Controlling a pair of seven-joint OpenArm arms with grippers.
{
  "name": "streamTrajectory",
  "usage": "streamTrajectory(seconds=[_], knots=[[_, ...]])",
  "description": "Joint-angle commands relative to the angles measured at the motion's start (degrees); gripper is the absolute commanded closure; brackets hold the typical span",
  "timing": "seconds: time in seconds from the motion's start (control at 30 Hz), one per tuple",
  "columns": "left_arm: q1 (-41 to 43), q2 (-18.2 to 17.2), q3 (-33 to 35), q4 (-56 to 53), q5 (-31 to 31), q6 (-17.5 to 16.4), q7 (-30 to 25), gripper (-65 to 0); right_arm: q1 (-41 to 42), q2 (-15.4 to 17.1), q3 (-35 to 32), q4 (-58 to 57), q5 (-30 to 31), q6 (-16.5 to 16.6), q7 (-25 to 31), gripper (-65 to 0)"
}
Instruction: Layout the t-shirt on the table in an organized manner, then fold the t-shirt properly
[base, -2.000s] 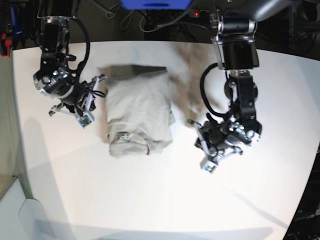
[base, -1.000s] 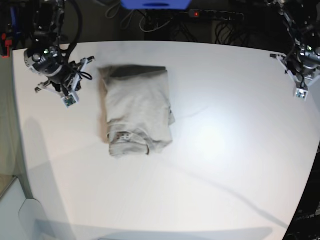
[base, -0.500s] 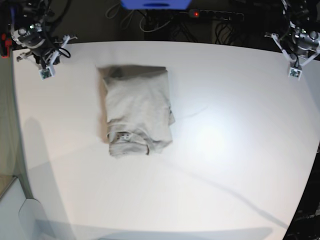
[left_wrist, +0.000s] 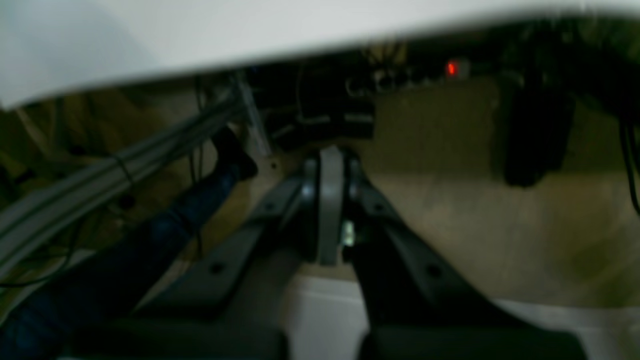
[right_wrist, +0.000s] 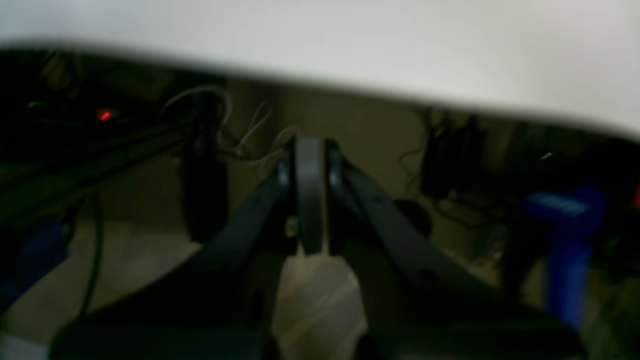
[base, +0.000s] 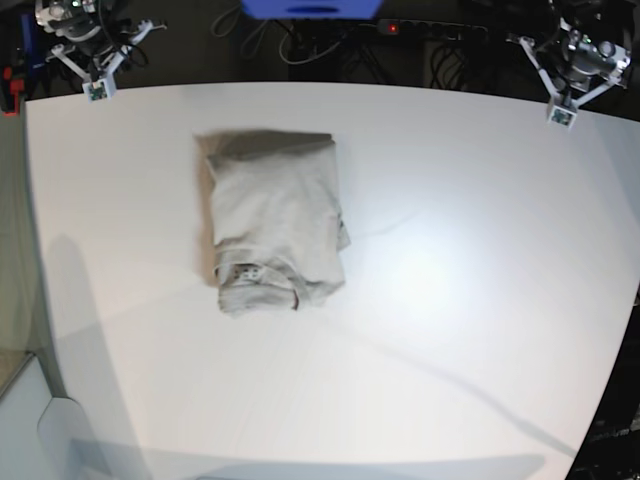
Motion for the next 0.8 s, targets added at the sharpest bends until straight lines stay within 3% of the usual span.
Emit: streamTrajectory(seconds=[0.0,0.13,0.33,0.53,0.77], knots=[[1.2,0.0,0.9,0.5,0.0,0.1,-2.0,-0.3,-1.0,0.1,0.3,0.7,0.3,1.0,0.7,-0.3],[4.0,2.2,2.6,-1.1,0.2,0.1,-6.9,-0.3,-2.4,-1.3,0.7,0.2,0.4,1.0,0.7,-0.3],[3.3,3.4,2.6,-12.0,-0.1,0.1,-9.0,-0.3,-2.1,-1.2,0.6,-8.8,0.4,1.0,1.5,-0.3],[0.7,2.7,2.8,-22.9,0.8,0.1,-15.3,-0.3,-1.5,-1.7,0.2,-20.9,0.3,1.0,11.0,-0.3],[-1.5,1.0,10.3,-37.6,5.3,0.1,-23.7,-0.2,5.0,0.0,0.2,-43.7,0.2,1.0,19.5,-0.3]])
